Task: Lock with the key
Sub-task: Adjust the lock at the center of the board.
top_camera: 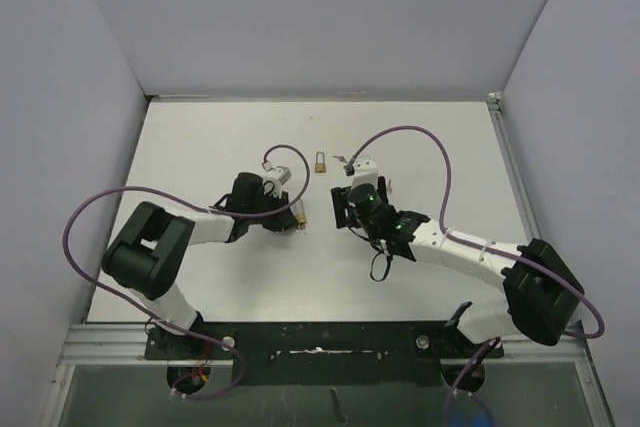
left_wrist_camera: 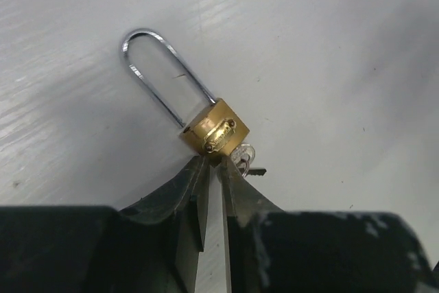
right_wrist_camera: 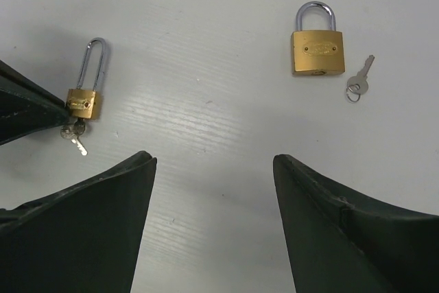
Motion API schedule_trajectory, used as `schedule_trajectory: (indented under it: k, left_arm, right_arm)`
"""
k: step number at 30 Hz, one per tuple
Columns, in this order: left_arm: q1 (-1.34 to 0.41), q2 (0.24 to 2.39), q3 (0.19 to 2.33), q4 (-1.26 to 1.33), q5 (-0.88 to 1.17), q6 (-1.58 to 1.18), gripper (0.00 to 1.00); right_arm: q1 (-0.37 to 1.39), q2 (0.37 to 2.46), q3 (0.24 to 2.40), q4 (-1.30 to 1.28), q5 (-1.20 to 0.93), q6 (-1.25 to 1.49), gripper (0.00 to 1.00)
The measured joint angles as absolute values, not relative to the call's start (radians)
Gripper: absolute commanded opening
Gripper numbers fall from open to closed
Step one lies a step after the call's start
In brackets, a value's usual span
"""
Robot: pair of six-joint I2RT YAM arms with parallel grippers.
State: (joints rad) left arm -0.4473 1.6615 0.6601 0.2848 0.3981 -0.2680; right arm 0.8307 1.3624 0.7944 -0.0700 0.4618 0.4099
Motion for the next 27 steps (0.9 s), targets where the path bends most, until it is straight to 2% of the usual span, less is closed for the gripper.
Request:
schedule_trajectory:
  k: [9,13,17,19,22,27]
  left_arm:
    - [-0.483,1.689,0.668,0.324,0.445,-0.308,0.11]
    - [-0.478,1.588,0.643,0.302,0.418,-0.312,0.12]
    - [-0.465,1.412,0.636,0.254,0.375,-0.309,0.26]
    - [-0.451,1.312,0.636,0.222,0.349,-0.311,0.21]
    - [-0.413,1.205,0.636,0.183,0.338,-0.316,0.00]
    - [-0.276,1.154,0.593,0.230,0.443,-0.405,0.00]
  right_arm:
    - [0.796,1.429,0.795,-0.048,0.403,0.403,0.68]
    - [0.756,1.488,0.808,-0.035,0.334,0.374,0.68]
    - [0.727,1.561,0.857,-0.024,0.228,0.298,0.69]
    - [0.723,1.597,0.891,-0.018,0.168,0.245,0.69]
    - [0.728,1.640,0.933,-0.002,0.083,0.167,0.68]
    - [0.741,1.682,0.977,0.010,-0.021,0.075,0.69]
